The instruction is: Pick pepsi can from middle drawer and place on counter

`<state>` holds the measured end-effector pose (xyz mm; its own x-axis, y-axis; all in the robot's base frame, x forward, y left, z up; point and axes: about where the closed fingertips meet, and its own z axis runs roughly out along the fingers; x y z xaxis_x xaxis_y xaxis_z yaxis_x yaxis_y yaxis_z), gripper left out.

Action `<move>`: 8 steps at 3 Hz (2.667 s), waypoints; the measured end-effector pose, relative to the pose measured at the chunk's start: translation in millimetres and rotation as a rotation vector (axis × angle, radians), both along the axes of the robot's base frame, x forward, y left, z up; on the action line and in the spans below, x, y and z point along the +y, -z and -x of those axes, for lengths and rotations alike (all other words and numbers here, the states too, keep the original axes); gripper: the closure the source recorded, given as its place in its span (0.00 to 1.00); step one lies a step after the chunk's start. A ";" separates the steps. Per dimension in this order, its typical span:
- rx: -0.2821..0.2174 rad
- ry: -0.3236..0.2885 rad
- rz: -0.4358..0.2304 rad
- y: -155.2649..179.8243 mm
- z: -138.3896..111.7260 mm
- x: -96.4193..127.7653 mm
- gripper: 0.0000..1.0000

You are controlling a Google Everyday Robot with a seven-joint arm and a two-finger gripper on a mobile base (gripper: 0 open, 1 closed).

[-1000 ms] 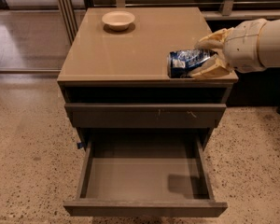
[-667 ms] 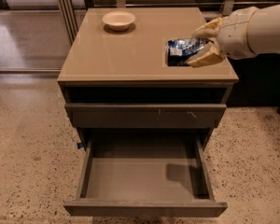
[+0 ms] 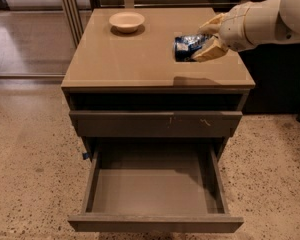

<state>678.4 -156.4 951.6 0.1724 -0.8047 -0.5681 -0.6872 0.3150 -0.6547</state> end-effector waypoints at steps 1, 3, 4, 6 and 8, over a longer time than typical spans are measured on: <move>0.020 -0.004 -0.004 14.9 -27.0 2.4 1.00; 0.041 0.019 0.033 35.4 -61.7 13.5 0.81; 0.041 0.019 0.035 36.0 -62.2 14.0 0.58; 0.041 0.019 0.035 36.0 -62.2 14.1 0.12; 0.041 0.019 0.035 36.1 -62.3 14.2 0.00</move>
Offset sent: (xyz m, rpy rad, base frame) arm 0.0719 0.0092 -0.0352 -0.0161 0.0493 -0.0114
